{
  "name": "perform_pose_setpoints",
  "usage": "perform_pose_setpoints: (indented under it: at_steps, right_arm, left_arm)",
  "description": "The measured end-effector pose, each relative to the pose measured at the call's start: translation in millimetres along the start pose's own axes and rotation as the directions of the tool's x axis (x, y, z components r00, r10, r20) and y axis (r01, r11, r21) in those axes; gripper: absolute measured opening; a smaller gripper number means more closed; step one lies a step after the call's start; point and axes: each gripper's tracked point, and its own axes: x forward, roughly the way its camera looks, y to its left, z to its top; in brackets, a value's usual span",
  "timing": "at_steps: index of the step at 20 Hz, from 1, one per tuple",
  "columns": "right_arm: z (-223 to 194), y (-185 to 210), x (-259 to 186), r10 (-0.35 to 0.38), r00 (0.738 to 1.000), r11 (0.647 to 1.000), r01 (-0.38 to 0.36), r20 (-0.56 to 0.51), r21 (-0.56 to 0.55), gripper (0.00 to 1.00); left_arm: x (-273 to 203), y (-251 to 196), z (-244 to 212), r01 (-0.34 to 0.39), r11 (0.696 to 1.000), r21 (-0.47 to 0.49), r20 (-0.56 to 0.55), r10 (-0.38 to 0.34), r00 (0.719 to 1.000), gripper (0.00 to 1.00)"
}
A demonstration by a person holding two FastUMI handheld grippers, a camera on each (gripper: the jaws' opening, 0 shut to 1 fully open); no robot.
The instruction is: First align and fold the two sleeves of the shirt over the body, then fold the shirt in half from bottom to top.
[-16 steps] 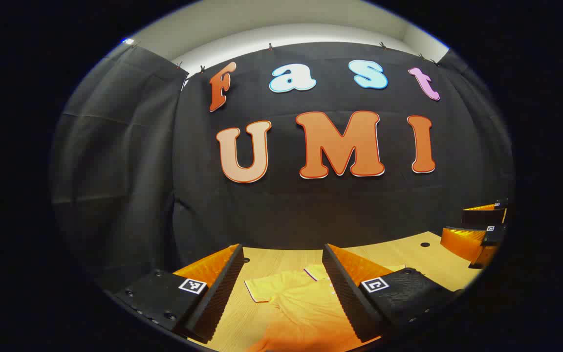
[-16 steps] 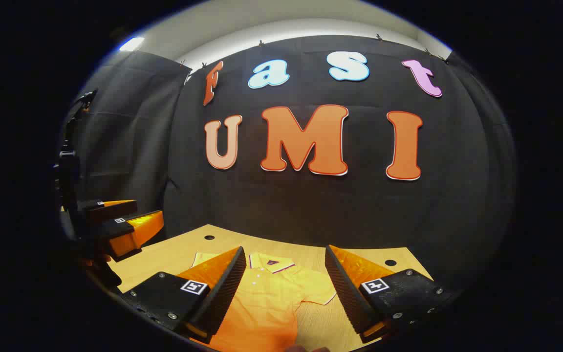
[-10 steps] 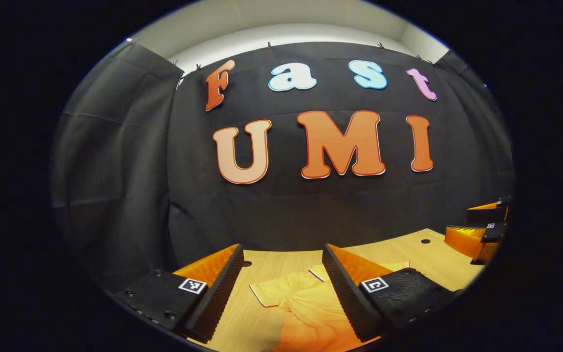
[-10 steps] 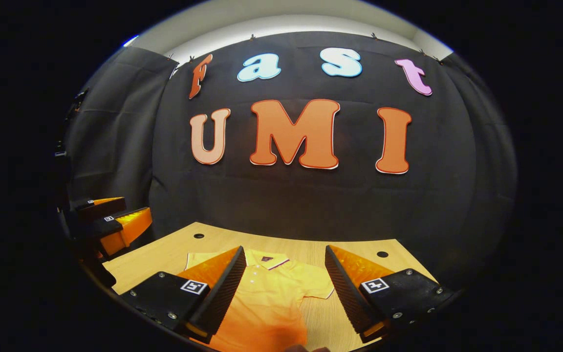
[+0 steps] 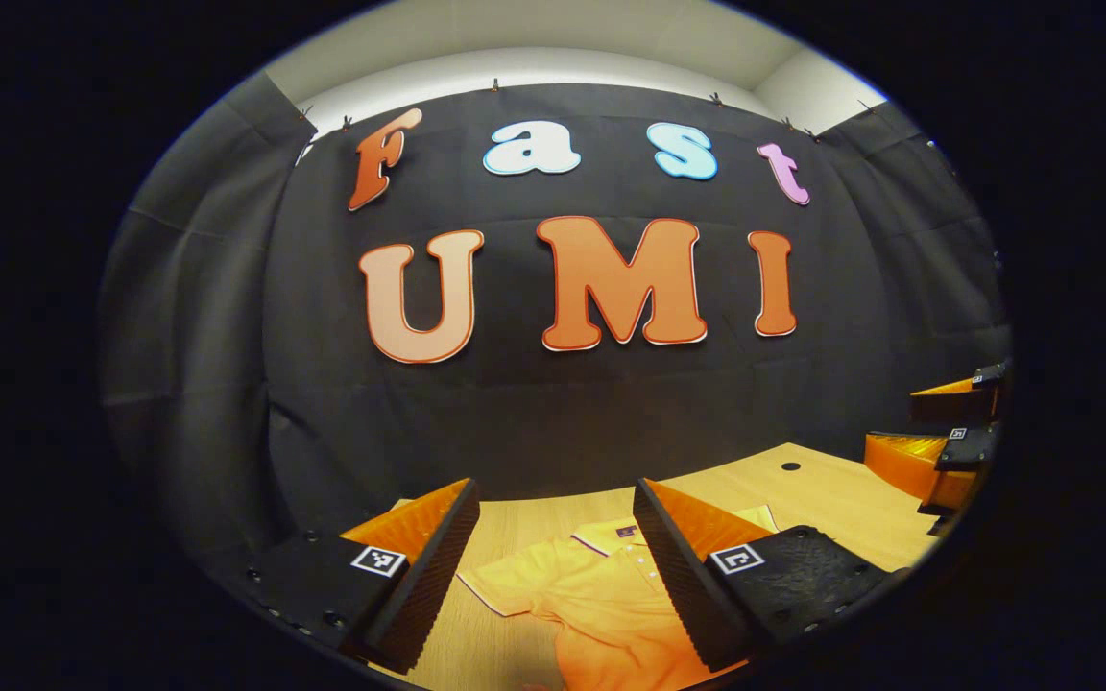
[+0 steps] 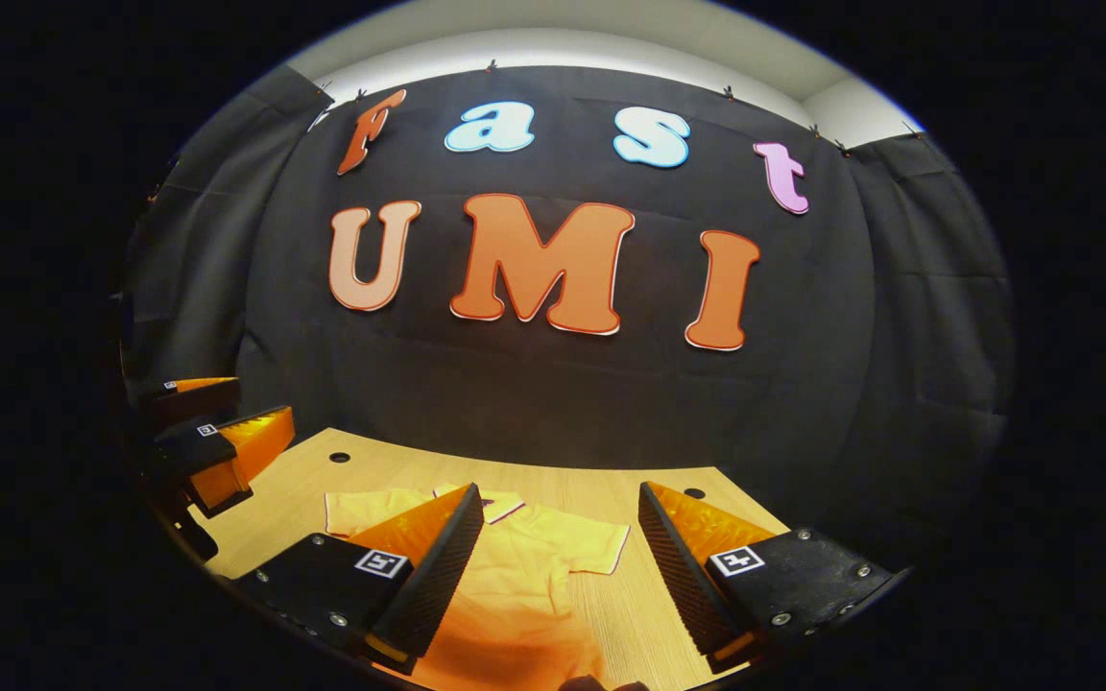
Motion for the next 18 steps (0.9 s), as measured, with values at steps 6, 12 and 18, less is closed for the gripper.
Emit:
perform_pose_setpoints:
  at_steps: [6,12,18]
  right_arm:
    - [-23,23,-1,-0.006,0.994,1.000,0.008,-0.110,0.014,0.98]
    - [-45,23,23,0.058,0.977,0.991,-0.032,-0.206,0.127,0.99]
    - [-78,-6,90,0.108,0.945,0.986,-0.062,-0.308,0.157,0.99]
  left_arm:
    - [9,25,-3,0.048,0.999,-0.017,-0.001,-0.048,0.999,0.99]
    - [3,38,-3,0.011,1.000,0.004,-0.006,-0.011,1.000,0.99]
    - [-12,52,14,-0.146,0.989,0.034,0.009,0.145,0.989,0.99]
